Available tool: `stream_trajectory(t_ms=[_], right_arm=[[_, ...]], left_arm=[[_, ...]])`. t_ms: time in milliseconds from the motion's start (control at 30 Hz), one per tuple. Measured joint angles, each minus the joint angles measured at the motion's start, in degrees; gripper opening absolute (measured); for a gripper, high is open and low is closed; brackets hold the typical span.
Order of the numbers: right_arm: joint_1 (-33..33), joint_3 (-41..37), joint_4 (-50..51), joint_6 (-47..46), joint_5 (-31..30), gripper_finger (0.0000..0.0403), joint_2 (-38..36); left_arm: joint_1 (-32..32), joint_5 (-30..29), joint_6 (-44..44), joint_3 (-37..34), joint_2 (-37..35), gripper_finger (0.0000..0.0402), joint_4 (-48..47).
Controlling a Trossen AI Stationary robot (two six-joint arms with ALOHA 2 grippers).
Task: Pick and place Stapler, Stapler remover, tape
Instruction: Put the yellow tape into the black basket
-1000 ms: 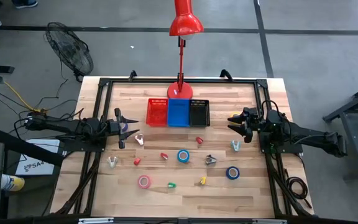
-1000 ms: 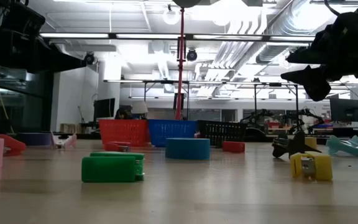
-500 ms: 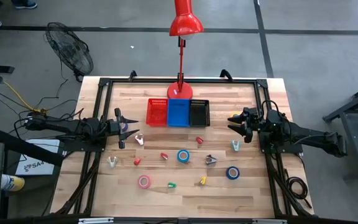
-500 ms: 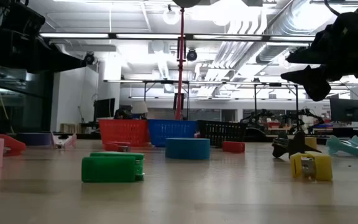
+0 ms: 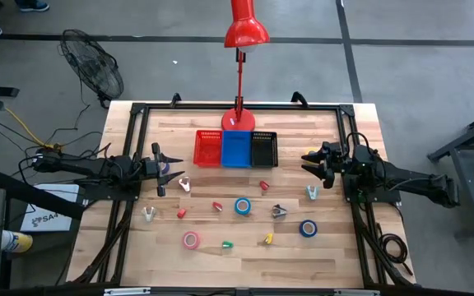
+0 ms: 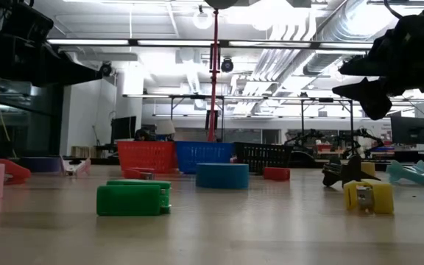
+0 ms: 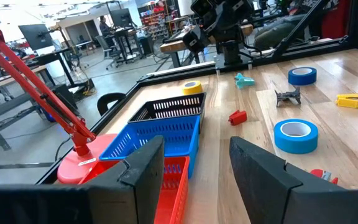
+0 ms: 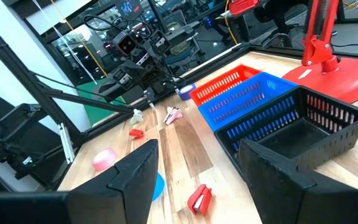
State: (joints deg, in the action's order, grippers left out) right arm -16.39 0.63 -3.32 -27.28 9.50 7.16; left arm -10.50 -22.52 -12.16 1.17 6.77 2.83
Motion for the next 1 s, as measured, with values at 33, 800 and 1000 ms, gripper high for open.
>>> stream_trajectory(t_ms=[33,800,1000], right_arm=[[0.00,-0.01,-0.84,-0.58,0.07,0.0216,0.02],[-10.21,9.34,-4.52,-1.68,2.98,0.0216,9.29],[-15.58,22.30,8.59,4.11,1.55,0.0216,22.61]], left_arm=[[-0.02,-0.02,0.00,0.00,0.02,0.0179,0.02],[-0.02,-0.02,0.01,0.00,0.00,0.0179,0.02],[-0.01,-0.01,0.01,0.00,0.00,0.0179,0.00]])
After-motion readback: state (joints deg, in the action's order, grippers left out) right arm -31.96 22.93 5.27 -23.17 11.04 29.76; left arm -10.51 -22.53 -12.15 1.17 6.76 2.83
